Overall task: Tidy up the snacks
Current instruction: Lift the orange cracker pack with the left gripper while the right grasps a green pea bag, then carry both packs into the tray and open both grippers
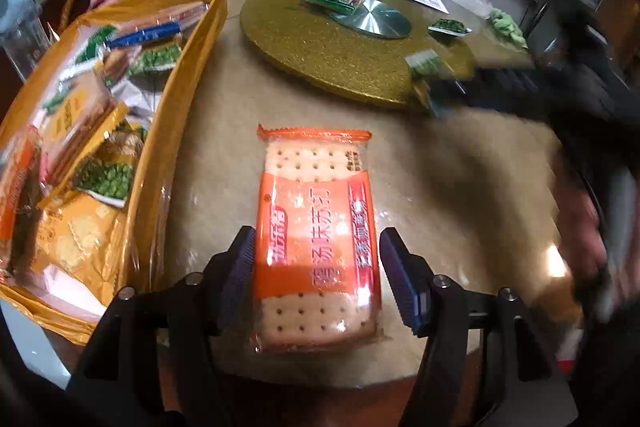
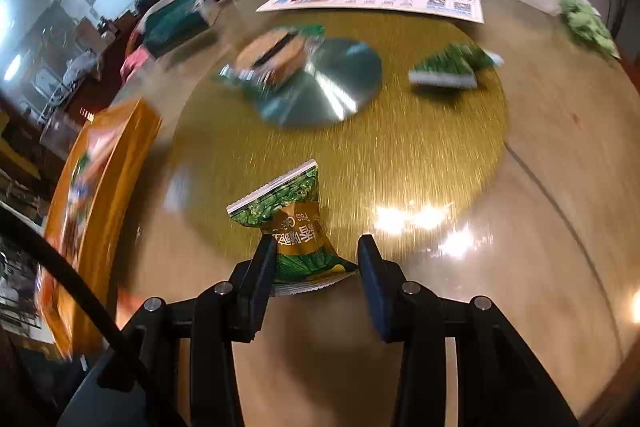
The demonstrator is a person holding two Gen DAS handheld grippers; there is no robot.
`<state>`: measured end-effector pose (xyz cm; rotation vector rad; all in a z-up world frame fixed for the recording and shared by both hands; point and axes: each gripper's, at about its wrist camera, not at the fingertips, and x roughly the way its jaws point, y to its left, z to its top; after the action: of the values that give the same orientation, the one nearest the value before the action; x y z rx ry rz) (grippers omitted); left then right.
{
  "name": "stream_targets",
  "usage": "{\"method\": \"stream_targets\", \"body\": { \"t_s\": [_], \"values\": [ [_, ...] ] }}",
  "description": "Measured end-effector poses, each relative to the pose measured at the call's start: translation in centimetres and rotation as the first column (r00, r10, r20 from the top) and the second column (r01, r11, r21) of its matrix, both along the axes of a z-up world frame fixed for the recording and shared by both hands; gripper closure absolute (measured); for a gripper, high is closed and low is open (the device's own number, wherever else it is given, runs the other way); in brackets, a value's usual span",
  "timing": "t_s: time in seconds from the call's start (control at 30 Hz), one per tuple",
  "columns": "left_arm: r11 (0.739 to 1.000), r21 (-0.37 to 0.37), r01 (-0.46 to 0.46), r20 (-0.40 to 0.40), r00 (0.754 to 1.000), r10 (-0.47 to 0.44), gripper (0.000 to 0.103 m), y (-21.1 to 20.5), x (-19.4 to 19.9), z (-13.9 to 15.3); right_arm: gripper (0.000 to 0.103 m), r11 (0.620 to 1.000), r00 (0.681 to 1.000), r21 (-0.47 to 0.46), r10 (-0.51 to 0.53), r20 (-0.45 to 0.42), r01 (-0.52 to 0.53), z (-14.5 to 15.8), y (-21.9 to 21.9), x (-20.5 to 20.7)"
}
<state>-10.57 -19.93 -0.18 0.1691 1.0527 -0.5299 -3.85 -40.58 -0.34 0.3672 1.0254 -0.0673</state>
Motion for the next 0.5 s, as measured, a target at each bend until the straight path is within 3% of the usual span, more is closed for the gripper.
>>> {"method": "stream_targets", "body": {
  "t_s": [0.07, 0.2, 0.33, 0.43, 0.5],
  "values": [
    [1.0, 0.015, -0.005, 0.045, 0.999, 0.005, 0.048, -0.2, -0.2, -0.1, 0.062, 1.0, 1.0, -0.001, 0.011, 0.013, -0.011, 0.0, 0.9, -2.2],
    [1.0, -0.01, -0.009, 0.055, 0.998, 0.01, 0.048, 0.3, -0.4, -0.2, 0.062, 0.998, 0.999, 0.063, 0.012, 0.041, -0.015, -0.1, 1.3, -5.3],
    [0.995, -0.104, -0.008, 0.009, 1.0, 0.009, 0.048, 1.6, -1.1, 0.5, 0.062, 0.993, 0.998, 0.121, -0.001, 0.057, -0.006, -0.1, 1.2, -6.5],
    [0.987, -0.158, -0.008, 0.042, 0.999, 0.015, 0.048, 2.7, -2.0, 2.1, 0.062, 0.987, 0.995, 0.159, -0.006, 0.097, -0.009, 0.7, 1.5, -6.9],
    [0.979, -0.205, -0.018, 0.02, 1.0, 0.022, 0.048, 3.6, -2.2, 3.2, 0.062, 0.983, 0.993, 0.18, -0.004, 0.121, -0.018, 1.3, 2.1, -7.1]
  ]
}}
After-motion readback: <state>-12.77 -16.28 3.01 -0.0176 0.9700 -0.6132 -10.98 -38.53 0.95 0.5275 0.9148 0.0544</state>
